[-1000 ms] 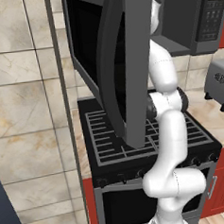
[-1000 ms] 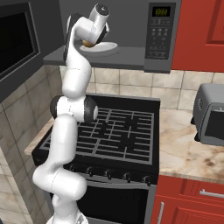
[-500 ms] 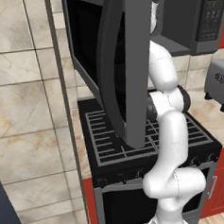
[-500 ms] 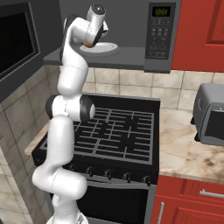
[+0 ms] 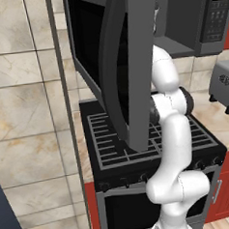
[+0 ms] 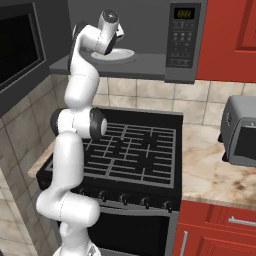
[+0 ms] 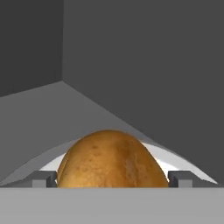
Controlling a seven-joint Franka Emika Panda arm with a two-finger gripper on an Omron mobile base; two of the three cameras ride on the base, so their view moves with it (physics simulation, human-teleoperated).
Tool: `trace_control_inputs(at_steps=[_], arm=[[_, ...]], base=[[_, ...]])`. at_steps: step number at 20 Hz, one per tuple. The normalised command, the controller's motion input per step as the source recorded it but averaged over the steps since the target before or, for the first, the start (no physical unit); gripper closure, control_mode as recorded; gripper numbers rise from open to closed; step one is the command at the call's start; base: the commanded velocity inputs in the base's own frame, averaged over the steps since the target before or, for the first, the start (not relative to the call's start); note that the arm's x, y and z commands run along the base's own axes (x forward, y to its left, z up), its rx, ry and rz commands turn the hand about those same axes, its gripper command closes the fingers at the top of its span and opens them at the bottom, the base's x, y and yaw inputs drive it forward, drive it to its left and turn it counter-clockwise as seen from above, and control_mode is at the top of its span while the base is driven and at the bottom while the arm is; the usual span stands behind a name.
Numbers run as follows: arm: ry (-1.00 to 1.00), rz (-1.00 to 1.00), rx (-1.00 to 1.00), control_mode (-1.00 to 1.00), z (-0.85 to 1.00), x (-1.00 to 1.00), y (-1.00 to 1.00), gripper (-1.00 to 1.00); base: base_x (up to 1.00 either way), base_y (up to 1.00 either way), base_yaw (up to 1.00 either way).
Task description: Retrieve the reheated potato from the microwave, then place the potato, cheese, and condiment on the cutting board.
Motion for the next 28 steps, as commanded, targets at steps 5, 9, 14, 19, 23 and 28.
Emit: trace_control_inputs(at_steps=[5,9,14,19,23,28], arm=[[0.00,-0.01,0.00,-1.00,-0.14,0.31,0.03,-1.00],[0.02,0.00,0.00,-1.00,-0.16,0.18,0.05,1.00],[0.05,0.00,0.00,-1.00,-0.11,0.12,0.00,1.00],[0.01,0.00,0.00,-1.00,0.01,-0.06,-0.03,1.00],[-0.01,0.00,0.01,-1.00,0.08,-0.34,-0.01,1.00],[-0.07,0.00,0.01,-1.00,0.06,-0.43,-0.02,1.00]], base=[[0.00,0.00,0.00],[0.00,0.00,0.00],[0.00,0.00,0.00],[0.00,0.00,0.00],[0.00,0.00,0.00],[0.00,0.00,0.00]])
